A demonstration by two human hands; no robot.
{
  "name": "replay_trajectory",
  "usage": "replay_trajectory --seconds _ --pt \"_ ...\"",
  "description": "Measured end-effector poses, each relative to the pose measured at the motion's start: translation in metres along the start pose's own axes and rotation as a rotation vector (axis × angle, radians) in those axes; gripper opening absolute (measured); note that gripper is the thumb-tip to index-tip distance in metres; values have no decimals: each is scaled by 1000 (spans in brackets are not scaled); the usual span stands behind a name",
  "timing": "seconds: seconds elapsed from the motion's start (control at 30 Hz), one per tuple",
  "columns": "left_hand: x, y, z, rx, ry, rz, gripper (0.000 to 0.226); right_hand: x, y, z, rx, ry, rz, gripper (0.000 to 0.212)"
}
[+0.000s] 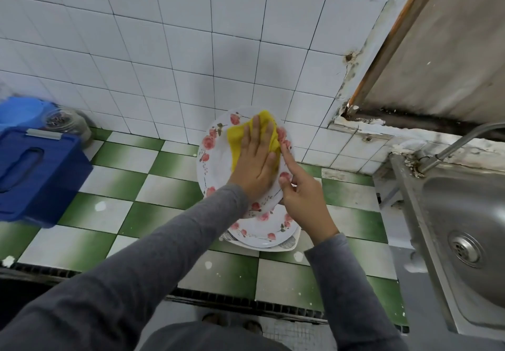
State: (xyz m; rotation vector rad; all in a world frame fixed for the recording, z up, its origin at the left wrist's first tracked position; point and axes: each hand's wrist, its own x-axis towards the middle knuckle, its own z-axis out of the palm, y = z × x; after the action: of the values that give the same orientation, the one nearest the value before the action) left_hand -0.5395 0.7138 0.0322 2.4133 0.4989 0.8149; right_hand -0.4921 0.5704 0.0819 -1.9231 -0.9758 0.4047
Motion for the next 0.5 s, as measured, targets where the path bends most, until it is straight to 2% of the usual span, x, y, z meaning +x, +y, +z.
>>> replay_trajectory --seconds 0.07,0.17,0.23,0.27,0.37,0.5 --pt "-4 -16 -5 123 -102 62 63 -1 4 2 50 41 27 65" --pt "-3 -46 -17 293 -136 -117 66 -4 7 2 186 131 80 63" --pt "-9 -55 -21 324 -137 -65 65 -4 7 1 237 167 90 59" --pt "-15 -53 -22 273 -166 -46 64 -4 6 1 243 180 92 58" --pt "-36 -29 -10 -4 -260 -147 59 -1 1 4 252 218 107 57" --pt "-45 7 -1 -289 -240 -164 55 2 -3 8 219 222 107 56"
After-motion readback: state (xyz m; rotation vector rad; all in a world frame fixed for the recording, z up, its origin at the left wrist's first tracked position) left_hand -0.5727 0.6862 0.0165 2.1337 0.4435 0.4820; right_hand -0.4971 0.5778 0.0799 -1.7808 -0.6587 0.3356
